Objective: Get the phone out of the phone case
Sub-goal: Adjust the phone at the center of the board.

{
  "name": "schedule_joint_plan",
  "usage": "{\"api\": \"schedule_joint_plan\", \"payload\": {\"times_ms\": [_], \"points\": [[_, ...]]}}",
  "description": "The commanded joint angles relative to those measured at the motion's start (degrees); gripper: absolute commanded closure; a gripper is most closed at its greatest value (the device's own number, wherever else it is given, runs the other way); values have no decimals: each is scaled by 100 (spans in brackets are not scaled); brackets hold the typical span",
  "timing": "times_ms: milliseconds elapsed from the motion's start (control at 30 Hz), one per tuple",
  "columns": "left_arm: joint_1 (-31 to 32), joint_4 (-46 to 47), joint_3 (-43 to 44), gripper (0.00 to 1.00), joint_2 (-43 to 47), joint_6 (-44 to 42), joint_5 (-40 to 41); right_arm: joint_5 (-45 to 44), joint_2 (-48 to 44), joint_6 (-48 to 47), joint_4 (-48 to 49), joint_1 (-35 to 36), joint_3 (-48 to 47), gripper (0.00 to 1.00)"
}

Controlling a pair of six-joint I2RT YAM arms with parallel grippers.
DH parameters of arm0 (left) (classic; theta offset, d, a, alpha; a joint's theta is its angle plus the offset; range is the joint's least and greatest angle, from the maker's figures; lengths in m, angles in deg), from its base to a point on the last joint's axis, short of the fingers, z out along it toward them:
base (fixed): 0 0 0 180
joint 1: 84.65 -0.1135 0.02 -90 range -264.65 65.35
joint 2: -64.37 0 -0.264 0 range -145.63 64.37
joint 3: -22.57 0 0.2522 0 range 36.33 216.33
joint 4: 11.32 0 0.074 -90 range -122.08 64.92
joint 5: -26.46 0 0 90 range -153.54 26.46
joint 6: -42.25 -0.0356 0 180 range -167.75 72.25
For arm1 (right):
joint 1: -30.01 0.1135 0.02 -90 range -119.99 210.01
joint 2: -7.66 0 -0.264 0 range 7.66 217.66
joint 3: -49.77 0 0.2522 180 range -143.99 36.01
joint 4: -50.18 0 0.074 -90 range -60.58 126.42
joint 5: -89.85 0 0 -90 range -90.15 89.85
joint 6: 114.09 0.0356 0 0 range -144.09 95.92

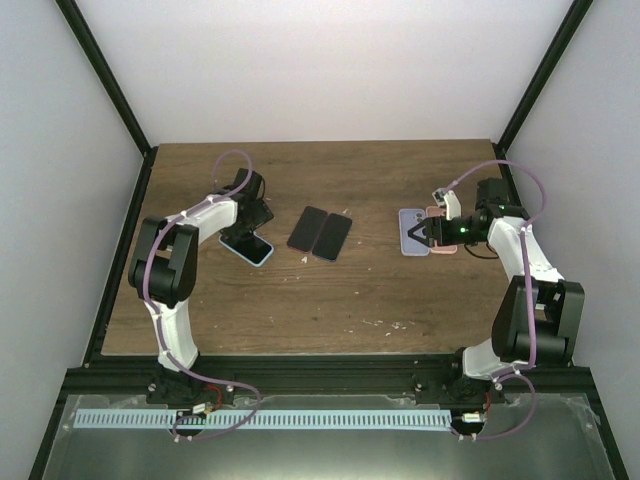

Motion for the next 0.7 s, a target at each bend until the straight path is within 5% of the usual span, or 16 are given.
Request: {"api": "schedule_joint_plan", "payload": {"times_ms": [0, 133, 500, 667], "points": [[-24, -302, 155, 0, -150, -424, 284, 187, -26, -112, 13, 16, -11, 37], [-228, -226, 285, 1, 80, -1224, 859, 215, -41, -134, 15, 18, 42, 37], [-506, -236, 1784, 9, -1016, -3453, -746, 284, -2, -80, 80, 17, 112, 37], [-499, -988, 2553, 14, -1558, -3799, -1128, 243, -63, -100, 63, 17, 108, 38]]}}
